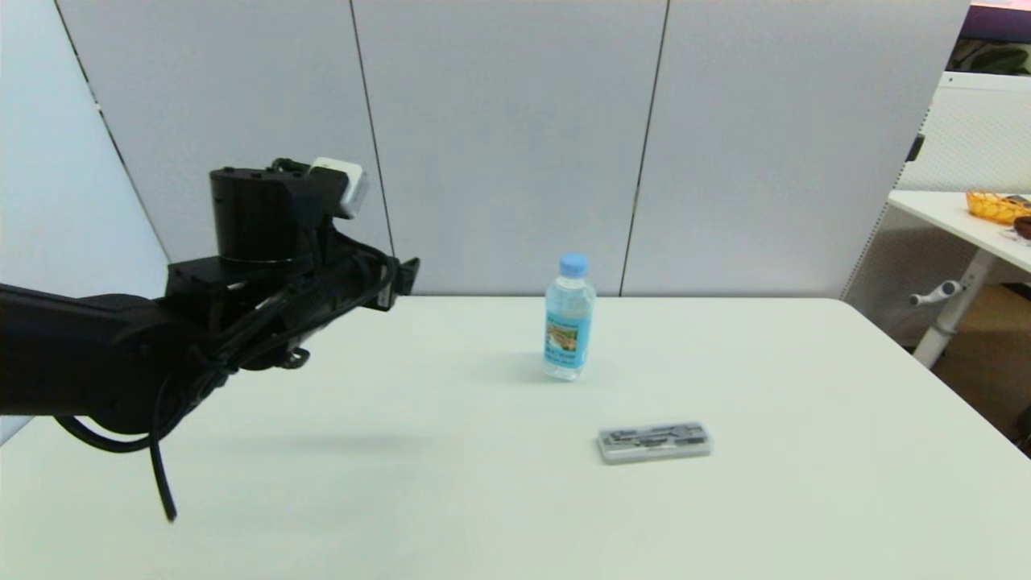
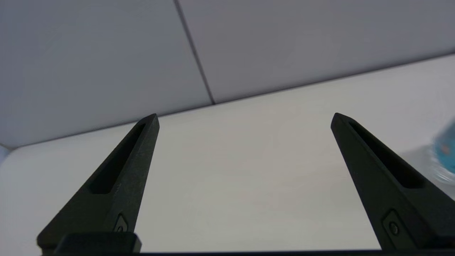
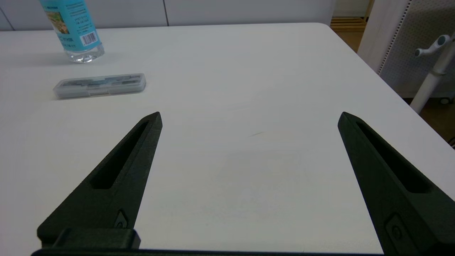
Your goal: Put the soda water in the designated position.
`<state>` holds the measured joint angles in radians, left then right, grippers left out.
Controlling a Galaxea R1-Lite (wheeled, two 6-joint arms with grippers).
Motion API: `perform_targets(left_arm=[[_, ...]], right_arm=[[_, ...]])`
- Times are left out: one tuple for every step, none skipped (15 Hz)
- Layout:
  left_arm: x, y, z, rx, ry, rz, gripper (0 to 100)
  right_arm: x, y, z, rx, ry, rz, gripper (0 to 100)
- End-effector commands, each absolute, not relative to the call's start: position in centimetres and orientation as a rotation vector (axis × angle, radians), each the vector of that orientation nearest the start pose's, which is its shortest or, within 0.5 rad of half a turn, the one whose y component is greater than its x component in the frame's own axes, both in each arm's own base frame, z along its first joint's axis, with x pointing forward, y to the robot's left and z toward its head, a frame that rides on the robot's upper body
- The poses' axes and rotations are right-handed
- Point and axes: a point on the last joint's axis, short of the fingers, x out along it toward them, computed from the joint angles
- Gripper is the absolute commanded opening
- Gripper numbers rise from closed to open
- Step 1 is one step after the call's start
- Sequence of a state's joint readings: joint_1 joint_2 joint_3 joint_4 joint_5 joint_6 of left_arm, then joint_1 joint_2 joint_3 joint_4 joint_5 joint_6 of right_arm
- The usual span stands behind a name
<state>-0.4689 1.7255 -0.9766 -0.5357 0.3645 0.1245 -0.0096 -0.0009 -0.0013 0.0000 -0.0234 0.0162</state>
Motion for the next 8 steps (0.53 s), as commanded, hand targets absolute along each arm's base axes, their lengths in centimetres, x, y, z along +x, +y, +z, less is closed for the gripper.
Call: perform_targets(left_arm=[[32.6, -7.1, 21.9, 0.219, 0.205, -0.053, 100], [32.5, -5.7, 22.1, 0.213, 0.213, -0.053, 100], [32.3, -4.2, 22.4, 0.206, 0.221, -0.049, 100], [31.8, -2.9, 22.8, 0.210, 0.231, -0.042, 100], [30.8, -1.6, 23.4, 0.213, 0.228, -0.034, 100], [29.7, -0.7, 23.6, 0.207, 0.231, -0.025, 100], [28.2, -0.2, 24.0, 0.205, 0.223, -0.009, 100], [26.3, 0.1, 24.4, 0.198, 0.210, 0.004, 100]], right_arm=[[-2.3, 0.0, 7.6, 0.017, -0.003, -0.032, 100], [-2.3, 0.0, 7.5, 0.017, -0.002, -0.032, 100], [-2.3, 0.0, 7.6, 0.015, -0.003, -0.032, 100], [-2.3, 0.0, 7.6, 0.017, -0.003, -0.032, 100], [-2.3, 0.0, 7.6, 0.015, -0.003, -0.032, 100], [-2.3, 0.0, 7.6, 0.015, -0.003, -0.032, 100], [-2.3, 0.0, 7.5, 0.017, -0.002, -0.032, 100], [-2.3, 0.0, 7.5, 0.017, -0.002, -0.032, 100]])
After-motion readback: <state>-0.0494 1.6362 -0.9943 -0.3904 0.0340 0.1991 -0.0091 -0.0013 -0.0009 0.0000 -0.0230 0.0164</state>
